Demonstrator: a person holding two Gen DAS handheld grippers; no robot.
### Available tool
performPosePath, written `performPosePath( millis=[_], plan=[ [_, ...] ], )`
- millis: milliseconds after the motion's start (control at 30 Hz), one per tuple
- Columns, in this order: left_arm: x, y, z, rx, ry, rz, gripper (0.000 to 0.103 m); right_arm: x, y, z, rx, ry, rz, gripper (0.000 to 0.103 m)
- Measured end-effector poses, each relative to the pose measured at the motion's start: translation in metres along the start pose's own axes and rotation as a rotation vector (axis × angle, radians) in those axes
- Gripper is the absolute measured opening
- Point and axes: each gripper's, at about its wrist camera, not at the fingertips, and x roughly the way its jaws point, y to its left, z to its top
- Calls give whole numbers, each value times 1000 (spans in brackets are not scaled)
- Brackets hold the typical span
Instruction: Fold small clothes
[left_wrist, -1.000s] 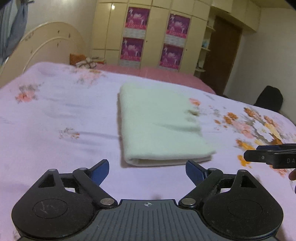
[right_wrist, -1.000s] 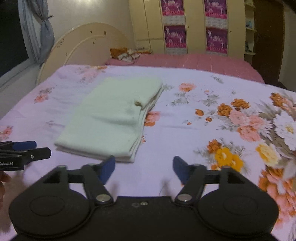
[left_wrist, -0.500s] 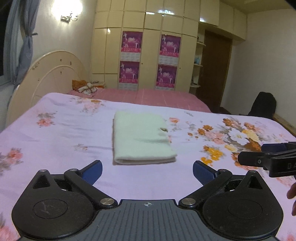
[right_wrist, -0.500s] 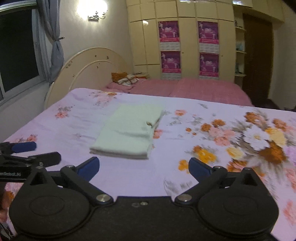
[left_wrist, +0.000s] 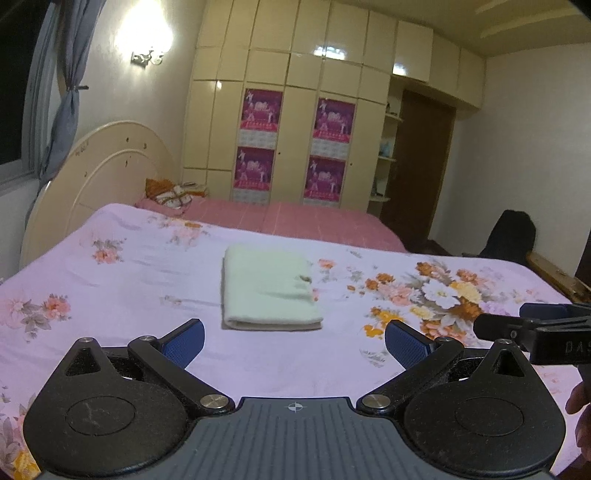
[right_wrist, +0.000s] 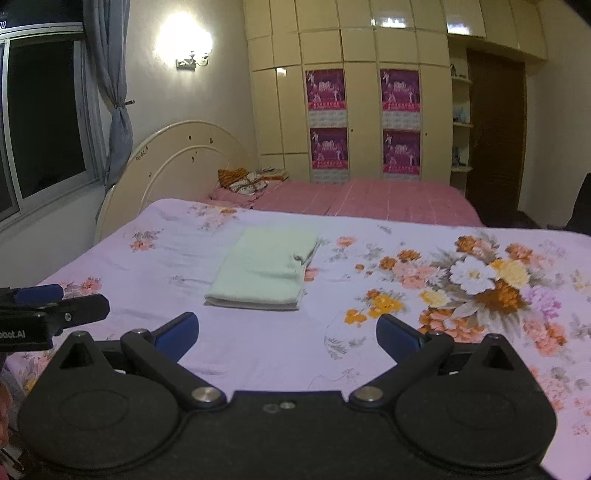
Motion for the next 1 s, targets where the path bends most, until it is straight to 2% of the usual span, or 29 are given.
performPosePath(
  millis=[267, 1000],
  plan=[
    [-10, 2, 1, 7, -16, -15, 103, -16, 8, -1, -3, -37, -21, 102],
    [-14, 2, 2, 3, -30, -14, 103, -22, 22, 4, -11, -42, -7, 102]
  ],
)
